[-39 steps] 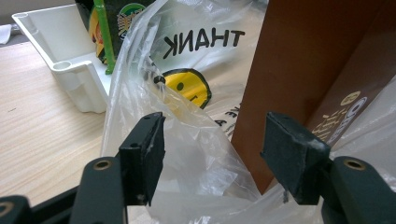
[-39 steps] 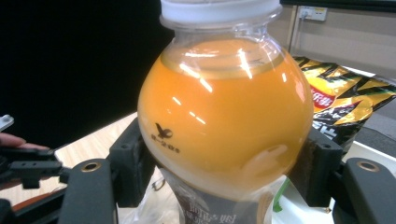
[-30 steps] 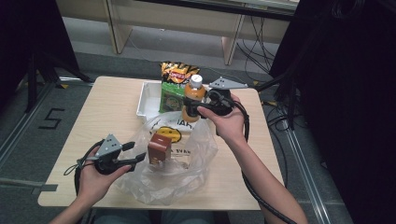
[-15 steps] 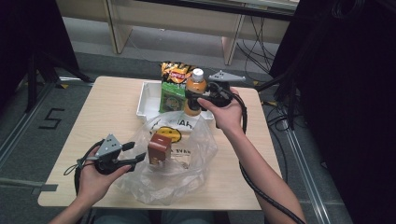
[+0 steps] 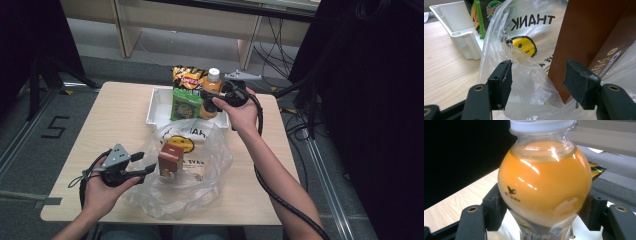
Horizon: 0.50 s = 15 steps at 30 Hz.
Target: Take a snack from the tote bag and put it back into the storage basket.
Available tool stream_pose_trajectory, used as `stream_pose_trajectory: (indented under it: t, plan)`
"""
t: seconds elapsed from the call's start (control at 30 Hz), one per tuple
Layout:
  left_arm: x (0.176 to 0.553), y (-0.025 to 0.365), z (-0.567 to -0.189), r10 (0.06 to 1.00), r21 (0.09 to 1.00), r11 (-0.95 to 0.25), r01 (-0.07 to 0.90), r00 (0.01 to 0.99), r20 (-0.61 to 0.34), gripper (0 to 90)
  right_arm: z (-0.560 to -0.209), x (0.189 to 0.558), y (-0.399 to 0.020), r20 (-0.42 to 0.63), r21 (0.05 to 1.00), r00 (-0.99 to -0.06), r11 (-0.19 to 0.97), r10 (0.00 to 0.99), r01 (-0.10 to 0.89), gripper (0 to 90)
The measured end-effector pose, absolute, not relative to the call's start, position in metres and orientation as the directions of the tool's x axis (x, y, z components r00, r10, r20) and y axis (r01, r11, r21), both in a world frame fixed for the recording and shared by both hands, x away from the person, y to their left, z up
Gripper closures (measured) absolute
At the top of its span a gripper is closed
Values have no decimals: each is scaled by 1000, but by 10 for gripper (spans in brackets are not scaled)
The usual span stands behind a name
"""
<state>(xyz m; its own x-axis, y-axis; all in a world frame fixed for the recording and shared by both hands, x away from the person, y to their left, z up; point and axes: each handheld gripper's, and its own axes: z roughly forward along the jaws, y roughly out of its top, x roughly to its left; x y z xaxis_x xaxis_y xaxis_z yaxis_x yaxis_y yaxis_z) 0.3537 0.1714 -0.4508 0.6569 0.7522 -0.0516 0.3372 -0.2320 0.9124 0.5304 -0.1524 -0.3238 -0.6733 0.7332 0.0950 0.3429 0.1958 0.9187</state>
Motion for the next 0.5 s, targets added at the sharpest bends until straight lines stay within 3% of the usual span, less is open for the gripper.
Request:
stream_pose_trajectory:
  t: [0.5]
  plan:
    - [351,170,-451,753,904,-217,368,653,-85,385,-342,552,-159,116,887,-623,202,773,416,340]
